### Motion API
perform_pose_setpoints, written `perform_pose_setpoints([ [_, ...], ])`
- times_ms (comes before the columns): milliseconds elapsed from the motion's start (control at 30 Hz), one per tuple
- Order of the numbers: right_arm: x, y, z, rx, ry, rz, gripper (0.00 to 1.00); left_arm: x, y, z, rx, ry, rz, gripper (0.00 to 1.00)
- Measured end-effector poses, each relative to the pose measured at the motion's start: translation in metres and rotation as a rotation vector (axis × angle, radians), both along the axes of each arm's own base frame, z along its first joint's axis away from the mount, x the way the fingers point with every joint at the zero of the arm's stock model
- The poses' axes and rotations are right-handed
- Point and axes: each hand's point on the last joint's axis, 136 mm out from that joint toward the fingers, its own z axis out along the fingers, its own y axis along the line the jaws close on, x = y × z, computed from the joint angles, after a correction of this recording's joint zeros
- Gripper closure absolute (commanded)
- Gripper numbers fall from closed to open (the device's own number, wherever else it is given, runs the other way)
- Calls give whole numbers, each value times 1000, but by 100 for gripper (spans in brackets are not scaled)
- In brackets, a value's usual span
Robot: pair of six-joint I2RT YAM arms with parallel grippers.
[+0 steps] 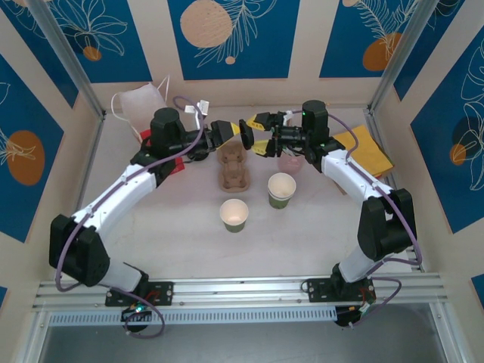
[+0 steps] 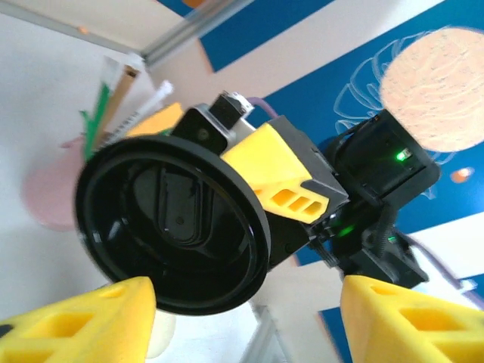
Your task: Pack the takeout coffee
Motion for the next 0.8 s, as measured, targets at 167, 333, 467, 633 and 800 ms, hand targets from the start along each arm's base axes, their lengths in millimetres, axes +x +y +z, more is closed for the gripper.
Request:
perform_pose_setpoints([
  [167,-2,-3,-10,-87,-31,6,34,-3,25,-4,145,-5,113,0],
  [333,-9,-3,-16,-182,-83,22,34,-8,54,-23,315,46,217,0],
  [467,-19,6,-17,-278,-155,56,34,-18,71,-42,416,95,254,0],
  [633,-40,19,-23,-430,-265,118,35,-34,90,-49,490,97,288,0],
  [800,-66,25,-40,-583,-342,180,34,-46,105,-50,541,76,319,0],
])
